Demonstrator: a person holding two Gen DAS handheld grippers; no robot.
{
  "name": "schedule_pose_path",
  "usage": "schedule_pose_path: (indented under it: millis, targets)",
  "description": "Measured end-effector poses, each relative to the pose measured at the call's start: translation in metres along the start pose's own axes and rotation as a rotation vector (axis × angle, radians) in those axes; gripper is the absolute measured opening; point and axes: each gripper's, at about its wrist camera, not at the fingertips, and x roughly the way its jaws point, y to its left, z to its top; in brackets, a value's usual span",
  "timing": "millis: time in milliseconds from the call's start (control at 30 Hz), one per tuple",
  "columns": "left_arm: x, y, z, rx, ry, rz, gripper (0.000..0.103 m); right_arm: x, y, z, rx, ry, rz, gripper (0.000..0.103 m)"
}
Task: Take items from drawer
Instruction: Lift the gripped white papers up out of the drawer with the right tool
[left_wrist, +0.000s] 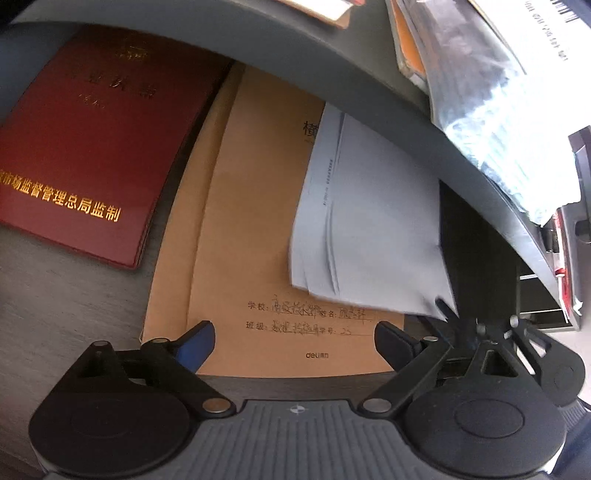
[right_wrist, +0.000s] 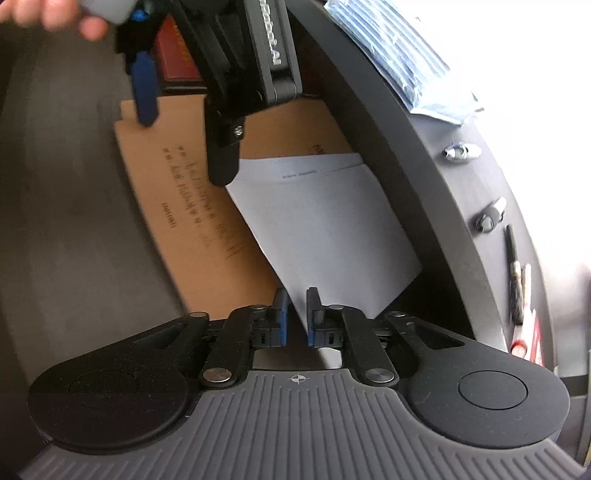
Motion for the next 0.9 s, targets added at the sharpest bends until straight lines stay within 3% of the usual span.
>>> schedule_pose_path:
  millis: [200,300,433,700,900]
  targets:
    - [-0.025,0.003,-0.007,0.0,-0.053,-0.003,0.092,0.019,0.007,0.006,-0.049,-0.023,-0.098,0.016]
    - [-0.04,0.006,-0.01,0.006,-0.08,0.003,0.093,0.023,0.01,0.007,-0.066,-0.015,-0.086,0.02]
    - [-0.048,0.009,-0.007,0.027,-0.093,0.002,0.093,0.021,0.016,-0.001,-0.098,0.021,-0.021,0.04]
    - [-0.056,0.011,-0.009,0.031,-0.101,0.009,0.093,0.031,0.032,-0.023,-0.22,0.106,-0.059,0.04]
    - [-0.05,0.015,-0.013,0.022,-0.11,0.022,0.093,0.039,0.041,-0.028,-0.264,0.064,-0.177,0.035]
